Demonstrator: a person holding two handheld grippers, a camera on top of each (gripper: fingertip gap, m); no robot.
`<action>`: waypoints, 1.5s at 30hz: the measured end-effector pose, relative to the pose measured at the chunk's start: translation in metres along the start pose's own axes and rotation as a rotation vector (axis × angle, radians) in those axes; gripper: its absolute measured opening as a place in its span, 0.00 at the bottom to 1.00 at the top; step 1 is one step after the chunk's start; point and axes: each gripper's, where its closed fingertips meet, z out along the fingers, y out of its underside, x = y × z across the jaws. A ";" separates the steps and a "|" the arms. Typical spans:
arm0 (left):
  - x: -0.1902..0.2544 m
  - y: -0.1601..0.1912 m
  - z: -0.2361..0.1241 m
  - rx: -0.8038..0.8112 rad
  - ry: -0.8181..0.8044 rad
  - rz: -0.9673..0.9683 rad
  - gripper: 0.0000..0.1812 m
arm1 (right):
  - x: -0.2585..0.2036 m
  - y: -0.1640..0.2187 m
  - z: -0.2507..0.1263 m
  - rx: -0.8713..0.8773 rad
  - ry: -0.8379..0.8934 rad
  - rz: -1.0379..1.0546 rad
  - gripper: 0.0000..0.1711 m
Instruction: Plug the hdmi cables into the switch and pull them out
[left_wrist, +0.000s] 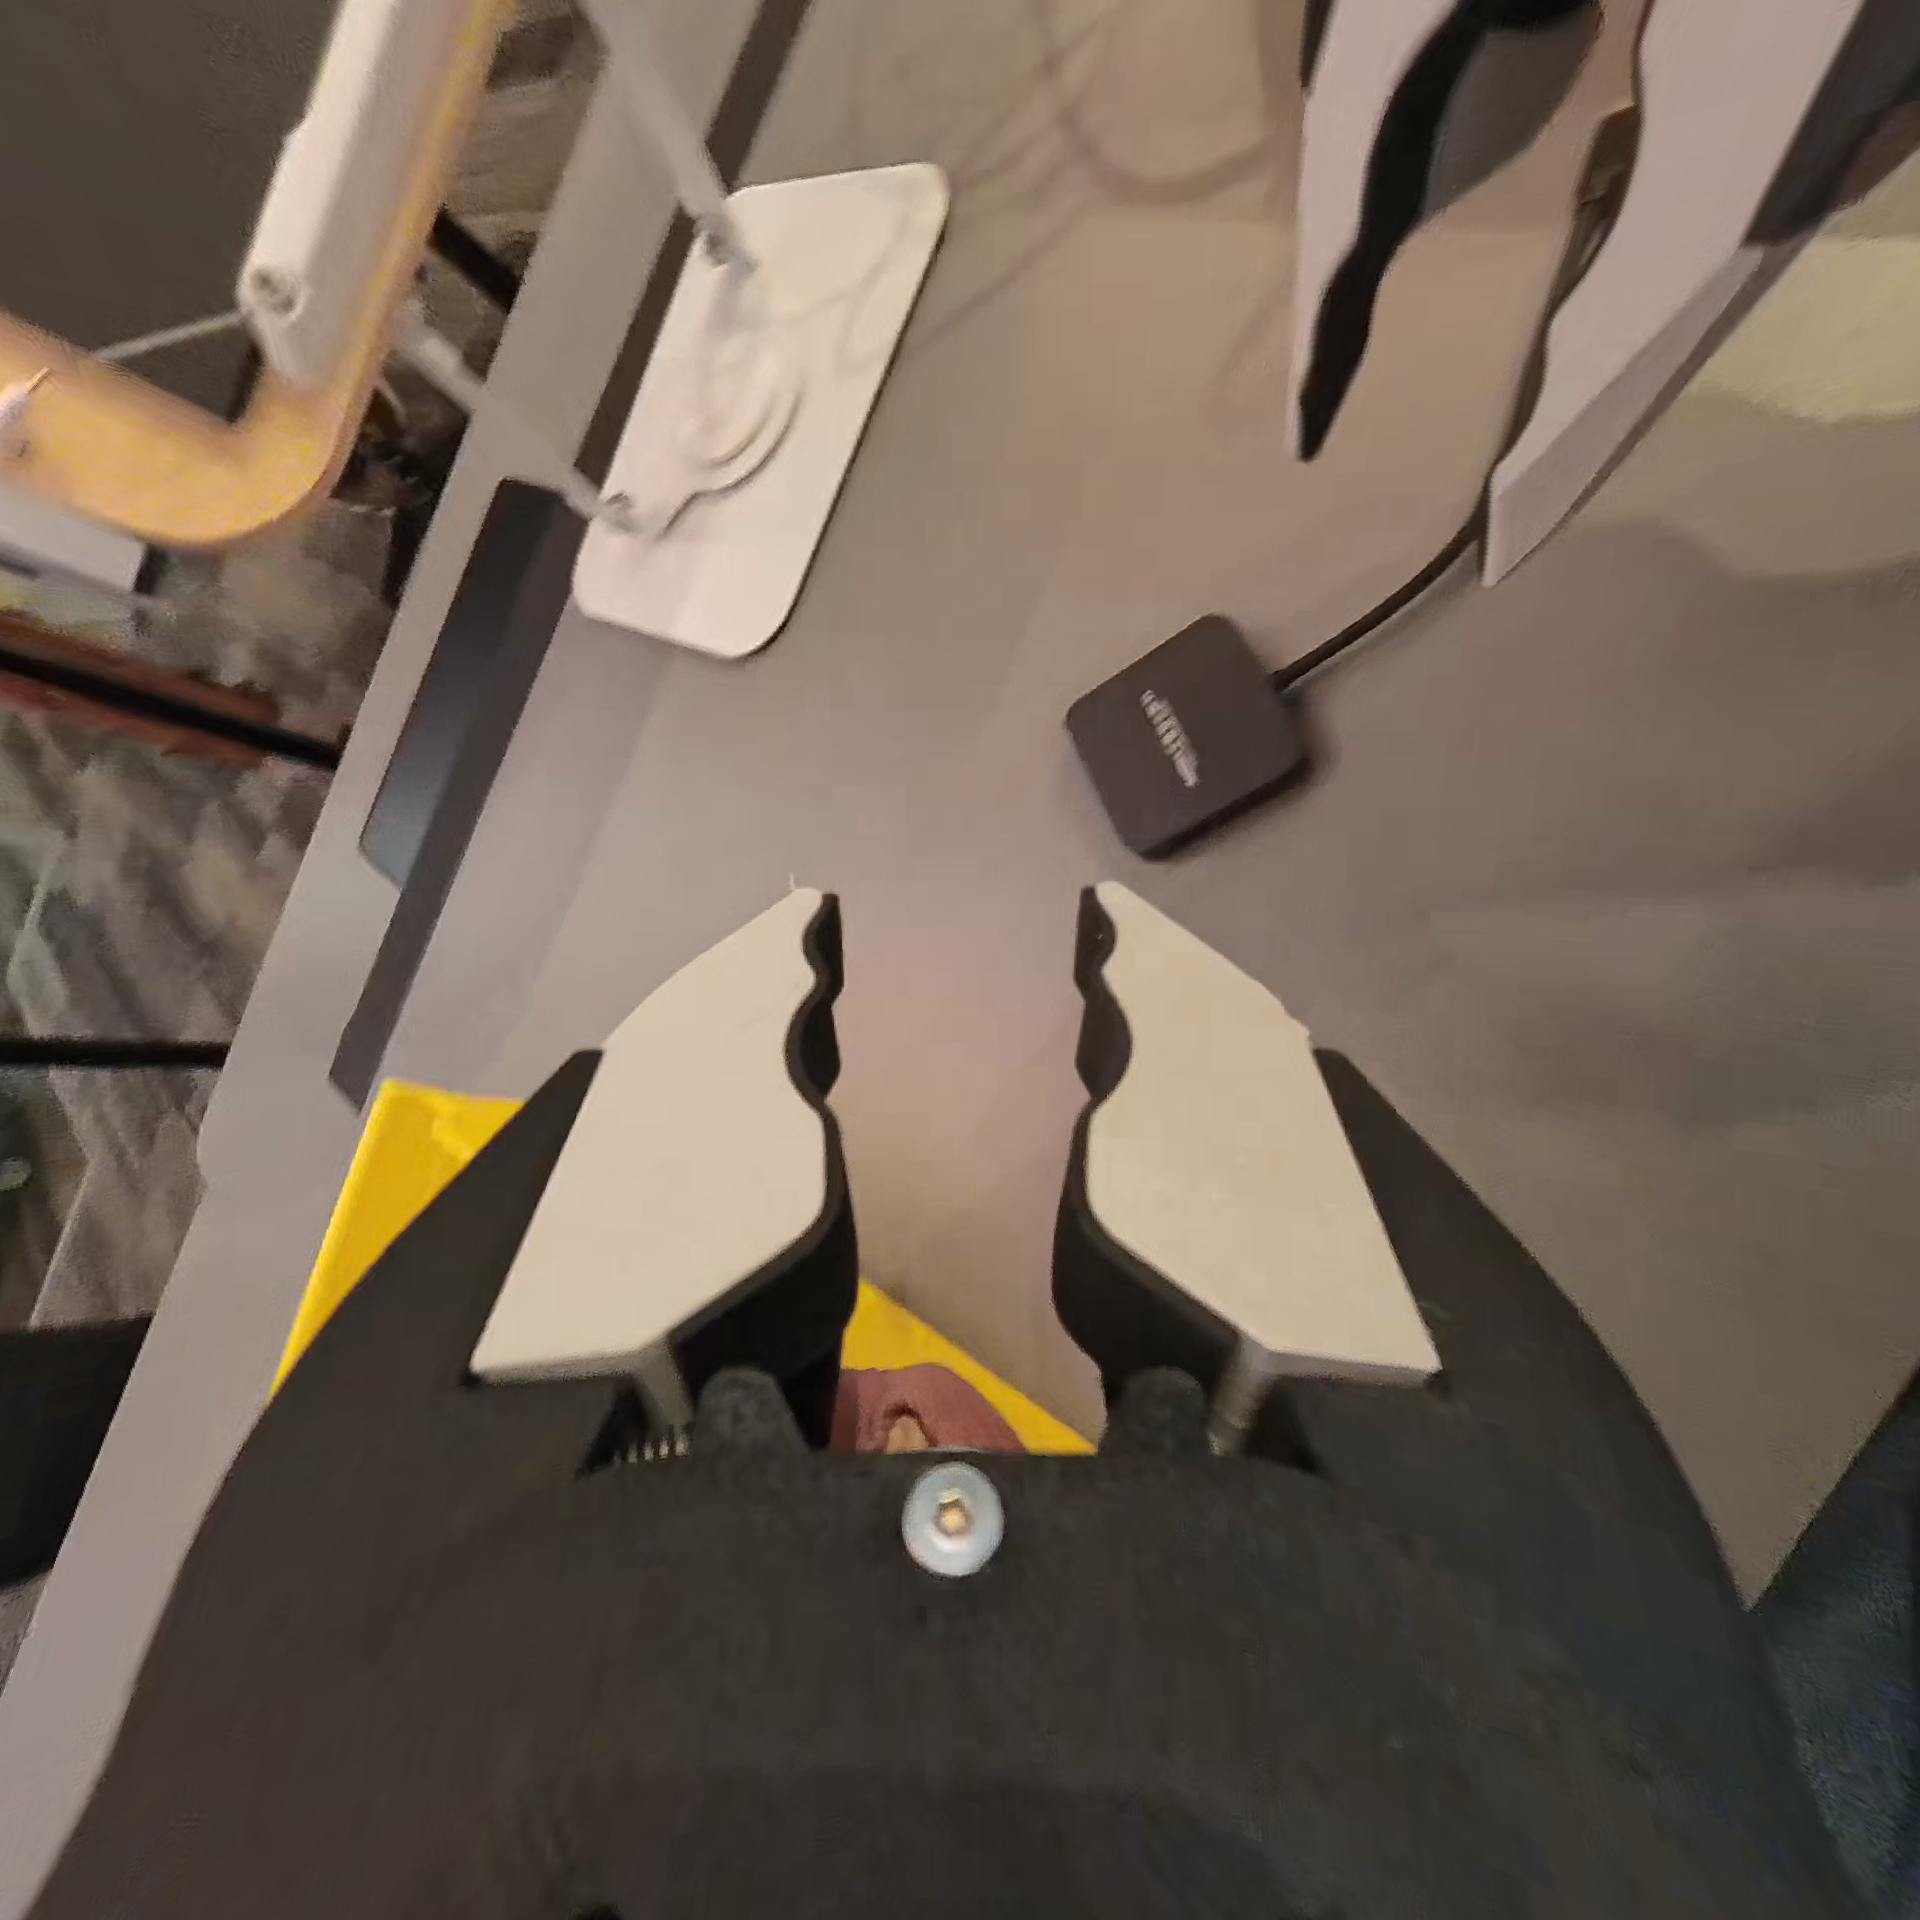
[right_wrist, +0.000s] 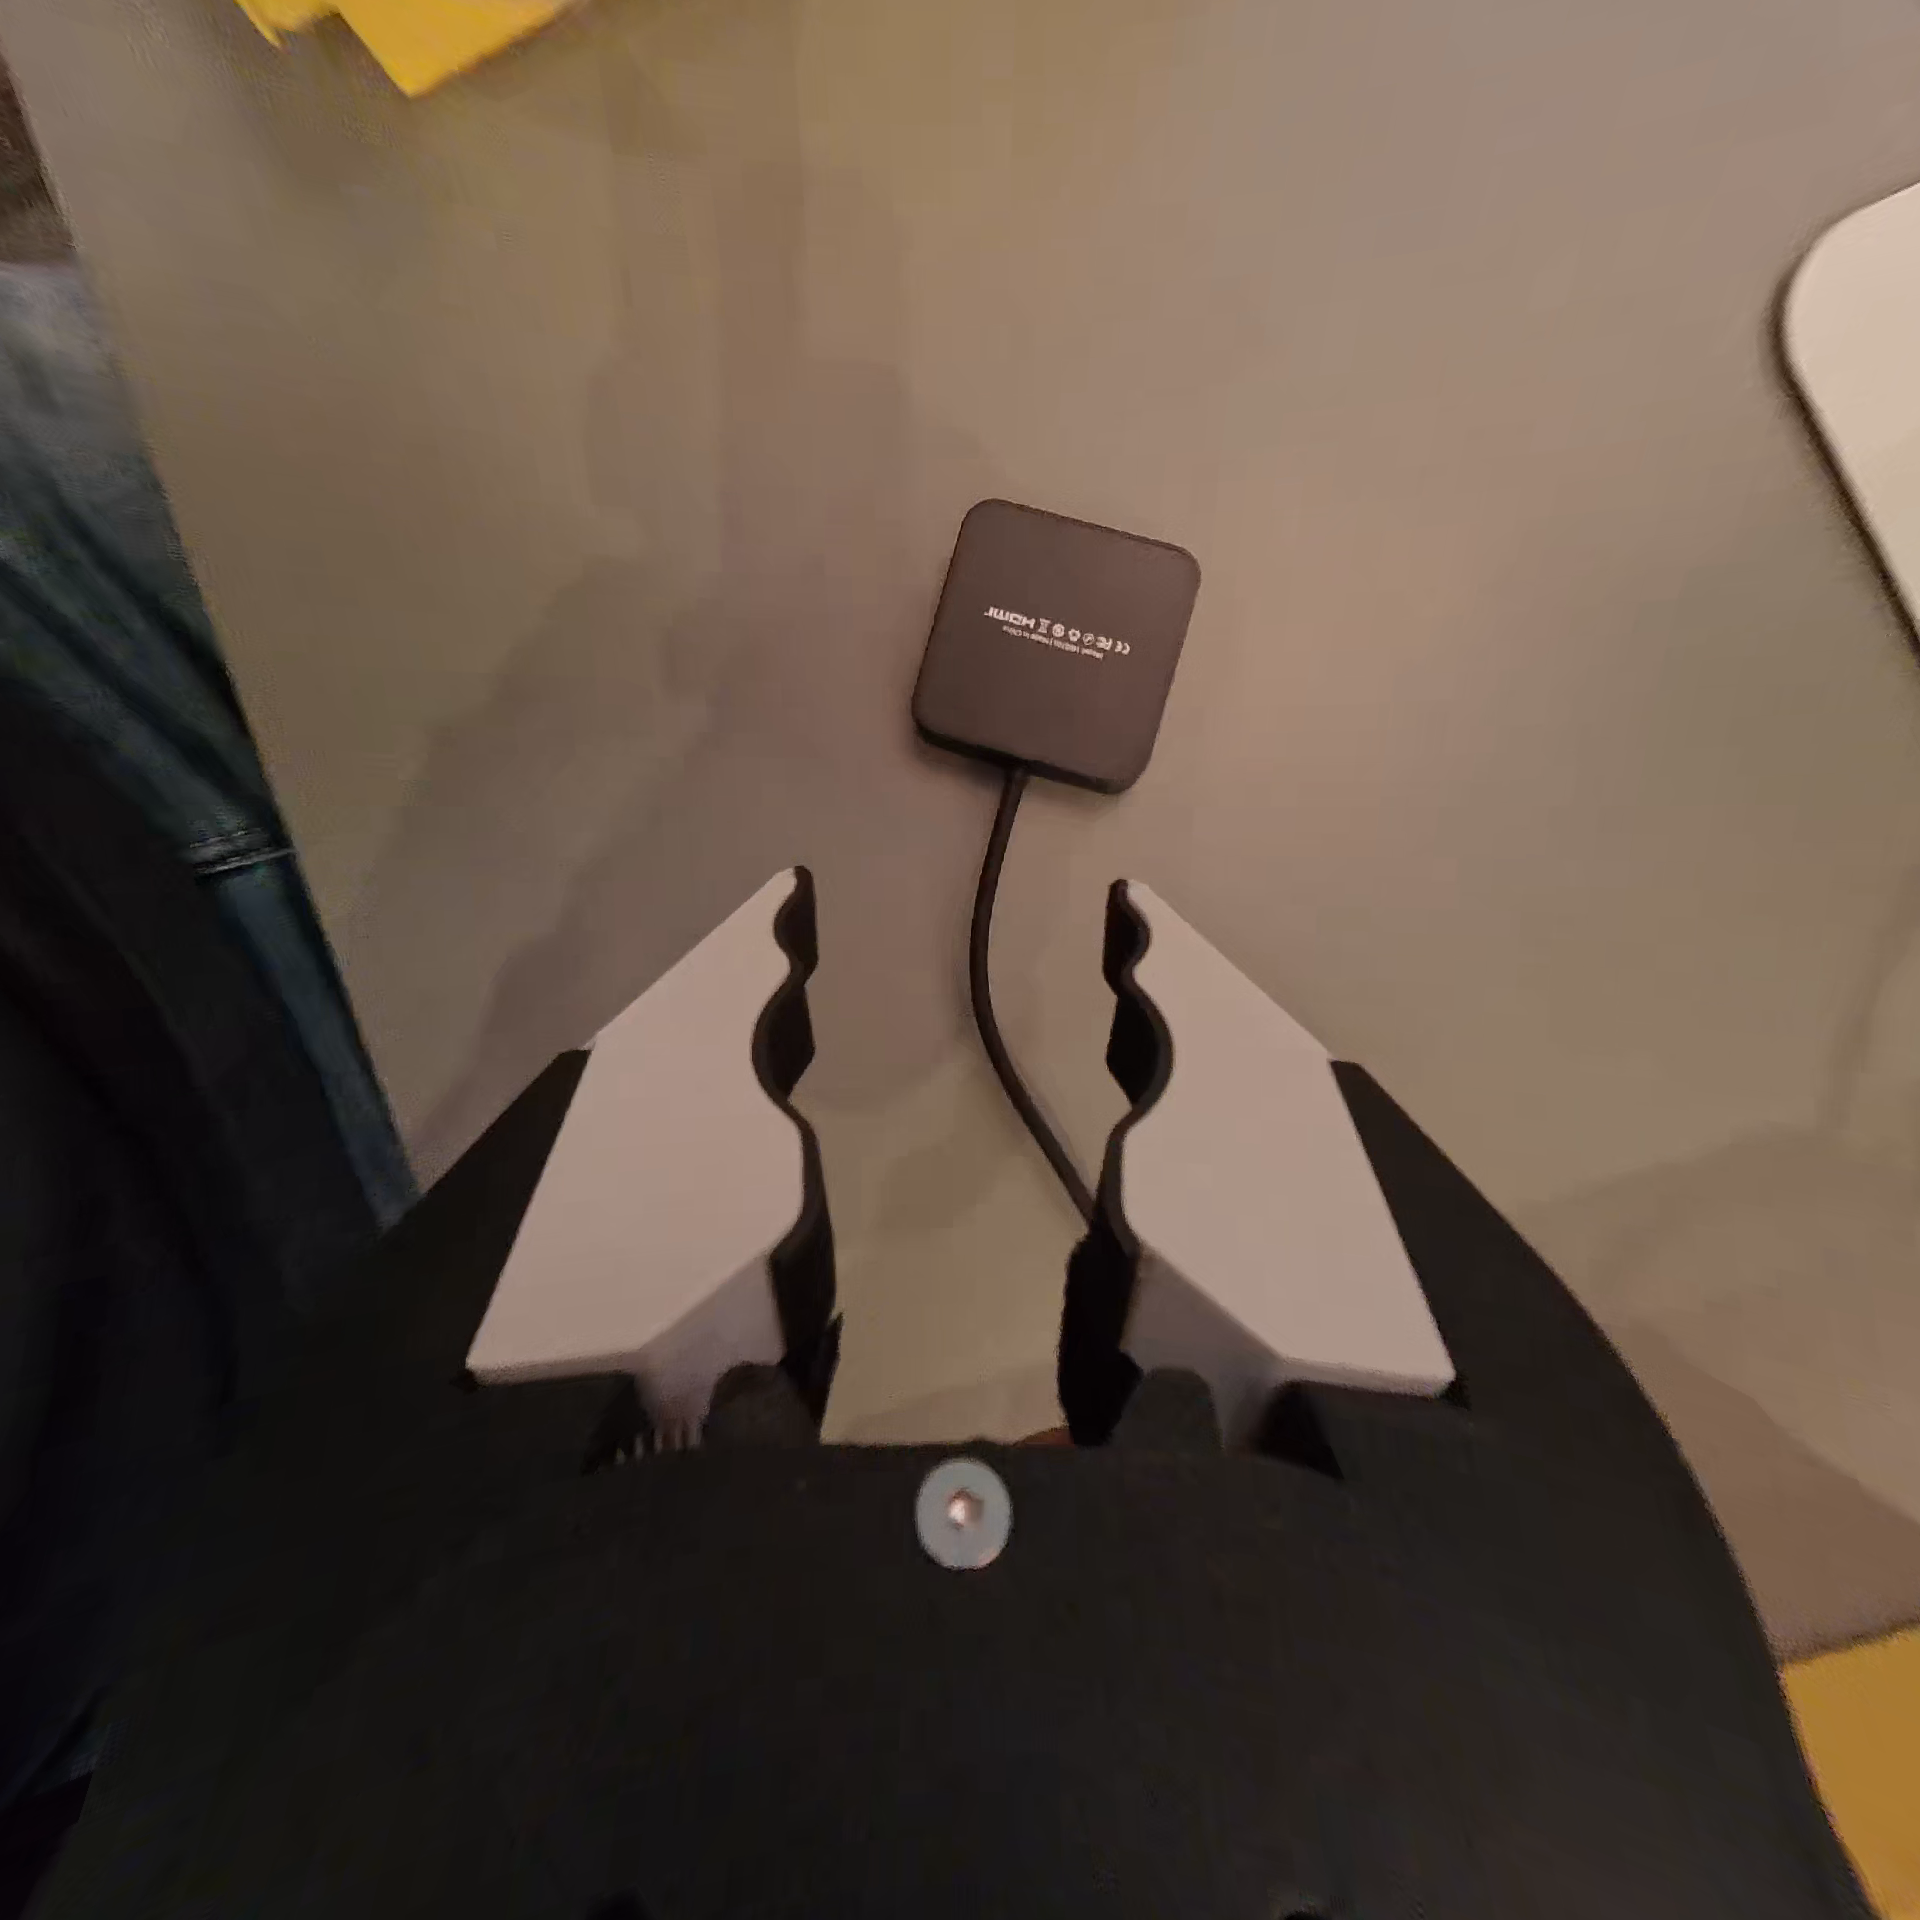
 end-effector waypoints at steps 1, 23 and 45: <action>-0.004 0.008 -0.006 -0.001 -0.016 -0.022 0.23 | 0.001 0.002 0.011 -0.028 -0.004 0.006 0.29; -0.026 0.073 -0.043 0.053 -0.111 -0.193 0.20 | 0.009 0.004 0.047 0.045 -0.183 0.277 0.01; -0.032 0.084 -0.046 0.049 -0.125 -0.226 0.20 | -0.010 0.005 0.022 -0.025 -0.347 -0.004 0.01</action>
